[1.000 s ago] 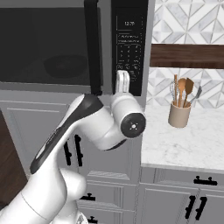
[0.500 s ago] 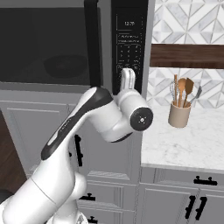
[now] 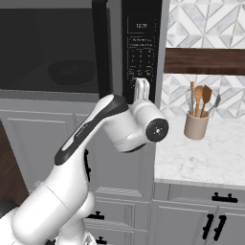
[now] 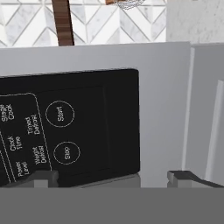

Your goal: Pick the bell pepper from the sink and place it in the bowl. Then pick the bowl and place it in the microwave. Then close the microwave door and press the start button.

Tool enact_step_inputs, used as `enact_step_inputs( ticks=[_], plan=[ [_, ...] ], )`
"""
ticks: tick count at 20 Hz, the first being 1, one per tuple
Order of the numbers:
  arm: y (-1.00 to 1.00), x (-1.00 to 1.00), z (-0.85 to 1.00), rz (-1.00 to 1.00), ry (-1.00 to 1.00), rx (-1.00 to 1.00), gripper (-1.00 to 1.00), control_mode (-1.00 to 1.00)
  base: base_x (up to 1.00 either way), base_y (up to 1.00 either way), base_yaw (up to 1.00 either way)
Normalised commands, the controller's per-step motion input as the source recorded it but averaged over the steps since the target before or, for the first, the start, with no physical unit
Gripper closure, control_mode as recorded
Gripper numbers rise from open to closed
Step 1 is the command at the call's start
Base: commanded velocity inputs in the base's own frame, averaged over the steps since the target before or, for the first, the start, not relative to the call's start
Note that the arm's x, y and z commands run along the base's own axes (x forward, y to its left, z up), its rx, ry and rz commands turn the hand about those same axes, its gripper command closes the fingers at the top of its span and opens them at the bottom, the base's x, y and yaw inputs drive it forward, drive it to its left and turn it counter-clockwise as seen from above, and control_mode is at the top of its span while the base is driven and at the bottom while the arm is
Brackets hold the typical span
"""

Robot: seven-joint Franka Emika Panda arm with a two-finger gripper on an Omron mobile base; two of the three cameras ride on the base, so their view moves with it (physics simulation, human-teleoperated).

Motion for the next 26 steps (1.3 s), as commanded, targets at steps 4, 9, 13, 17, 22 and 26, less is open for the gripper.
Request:
enact_step_inputs(
  ticks=[4, 9, 13, 17, 22, 26],
  plan=[
    [-0.03, 0.33, 0.00, 0.00, 0.00, 0.01, -1.00, -1.00, 0.00, 0.00, 0.00],
    [-0.07, 0.16, 0.00, 0.01, 0.00, 0.00, -1.00, -1.00, 0.00, 0.00, 0.00],
    [-0.16, 0.04, 0.00, 0.01, -0.01, 0.01, -1.00, -1.00, 0.00, 0.00, 0.00],
    [-0.14, 0.11, 0.00, 0.01, -0.01, 0.00, -1.00, -1.00, 0.00, 0.00, 0.00],
    [-0.11, 0.29, -0.01, 0.01, 0.00, 0.00, -1.00, -1.00, 0.00, 0.00, 0.00],
    [-0.05, 0.36, -0.09, 0.01, 0.00, 0.00, -1.00, -1.00, 0.00, 0.00, 0.00]
  ],
)
